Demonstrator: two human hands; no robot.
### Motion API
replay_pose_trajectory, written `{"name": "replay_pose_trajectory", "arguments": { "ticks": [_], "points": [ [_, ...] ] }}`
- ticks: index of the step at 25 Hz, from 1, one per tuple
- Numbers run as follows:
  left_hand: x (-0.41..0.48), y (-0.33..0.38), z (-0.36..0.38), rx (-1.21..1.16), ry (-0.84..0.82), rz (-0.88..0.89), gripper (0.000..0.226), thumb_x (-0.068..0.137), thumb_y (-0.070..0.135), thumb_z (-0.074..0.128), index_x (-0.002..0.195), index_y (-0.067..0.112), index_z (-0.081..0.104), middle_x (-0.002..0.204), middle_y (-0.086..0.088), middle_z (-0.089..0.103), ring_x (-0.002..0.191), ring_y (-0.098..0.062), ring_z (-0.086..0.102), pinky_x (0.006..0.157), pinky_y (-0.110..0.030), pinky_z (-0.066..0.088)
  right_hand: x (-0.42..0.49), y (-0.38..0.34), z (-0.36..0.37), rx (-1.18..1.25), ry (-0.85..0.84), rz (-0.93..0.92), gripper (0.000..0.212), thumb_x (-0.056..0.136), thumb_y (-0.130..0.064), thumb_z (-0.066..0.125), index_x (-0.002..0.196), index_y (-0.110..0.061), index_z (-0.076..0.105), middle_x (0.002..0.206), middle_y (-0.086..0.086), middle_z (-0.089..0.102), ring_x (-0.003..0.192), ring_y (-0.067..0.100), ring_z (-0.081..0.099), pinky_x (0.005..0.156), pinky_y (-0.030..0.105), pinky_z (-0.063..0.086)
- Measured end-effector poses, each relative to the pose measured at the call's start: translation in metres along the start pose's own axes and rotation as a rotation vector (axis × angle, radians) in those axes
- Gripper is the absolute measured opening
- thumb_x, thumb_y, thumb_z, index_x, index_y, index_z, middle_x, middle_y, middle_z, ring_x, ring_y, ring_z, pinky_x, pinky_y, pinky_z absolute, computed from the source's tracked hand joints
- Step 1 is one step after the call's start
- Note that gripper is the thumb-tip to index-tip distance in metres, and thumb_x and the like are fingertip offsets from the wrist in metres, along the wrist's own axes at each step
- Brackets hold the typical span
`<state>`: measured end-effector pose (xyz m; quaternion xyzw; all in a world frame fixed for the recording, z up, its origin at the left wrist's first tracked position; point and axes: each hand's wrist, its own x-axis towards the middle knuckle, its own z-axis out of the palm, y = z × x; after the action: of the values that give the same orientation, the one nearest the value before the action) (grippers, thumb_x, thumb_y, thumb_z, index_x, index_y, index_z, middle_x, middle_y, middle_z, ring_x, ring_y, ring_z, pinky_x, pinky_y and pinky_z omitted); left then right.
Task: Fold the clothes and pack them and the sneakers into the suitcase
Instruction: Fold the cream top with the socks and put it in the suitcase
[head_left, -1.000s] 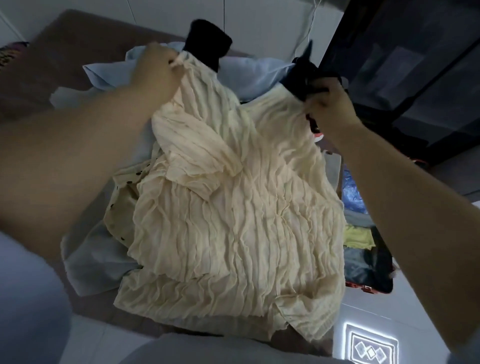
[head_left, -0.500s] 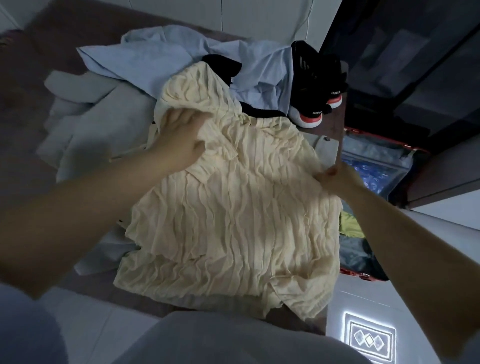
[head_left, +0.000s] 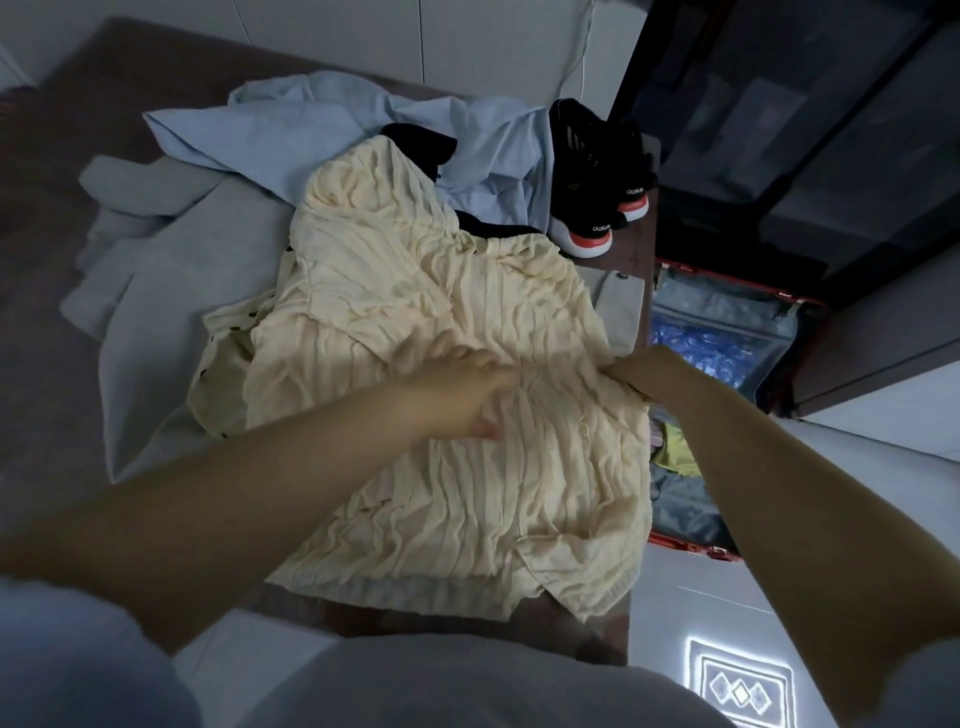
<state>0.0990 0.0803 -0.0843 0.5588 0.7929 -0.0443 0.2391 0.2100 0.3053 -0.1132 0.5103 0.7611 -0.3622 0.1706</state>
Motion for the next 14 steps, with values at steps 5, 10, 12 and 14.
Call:
{"name": "replay_pose_trajectory", "arguments": {
  "ticks": [5,10,12,14],
  "points": [
    [-0.013,-0.007,0.021,0.165,-0.142,-0.002,0.08,0.082,0.059,0.054,0.147,0.038,0.012,0.158,0.001,0.002,0.145,-0.024,-0.001,0.111,-0.049,-0.014,0.0,-0.01,-0.059,0.007,0.144,-0.225,0.015,0.093,-0.018,0.047,0.083,-0.013,0.056,0.073,0.008,0.054,0.08,0.028,0.056,0.063,0.027,0.04],
    [-0.014,-0.011,0.018,0.186,-0.164,0.033,0.074,0.085,0.056,0.052,0.147,0.038,0.016,0.157,0.003,0.008,0.144,-0.019,0.0,0.11,-0.047,-0.018,-0.011,-0.036,-0.104,-0.125,0.359,-0.302,0.028,0.096,-0.03,0.043,0.072,-0.016,0.046,0.068,-0.002,0.04,0.081,0.022,0.044,0.063,0.031,0.033],
    [-0.013,-0.013,0.011,0.106,-0.126,0.049,0.066,0.086,0.054,0.053,0.144,0.038,0.026,0.154,0.005,0.021,0.143,-0.015,0.008,0.112,-0.044,-0.015,-0.024,-0.048,-0.105,-0.098,0.216,-0.257,0.031,0.09,-0.031,0.055,0.066,-0.016,0.044,0.072,0.002,0.05,0.084,0.023,0.048,0.066,0.031,0.037],
    [-0.01,-0.016,-0.001,-0.096,0.038,0.019,0.058,0.086,0.05,0.055,0.139,0.036,0.036,0.146,0.007,0.037,0.139,-0.017,0.023,0.116,-0.039,-0.001,-0.049,-0.07,-0.088,-0.076,0.07,-0.287,0.024,0.085,-0.022,0.062,0.069,-0.017,0.045,0.084,0.01,0.057,0.077,0.025,0.05,0.059,0.023,0.043]
  ]
}}
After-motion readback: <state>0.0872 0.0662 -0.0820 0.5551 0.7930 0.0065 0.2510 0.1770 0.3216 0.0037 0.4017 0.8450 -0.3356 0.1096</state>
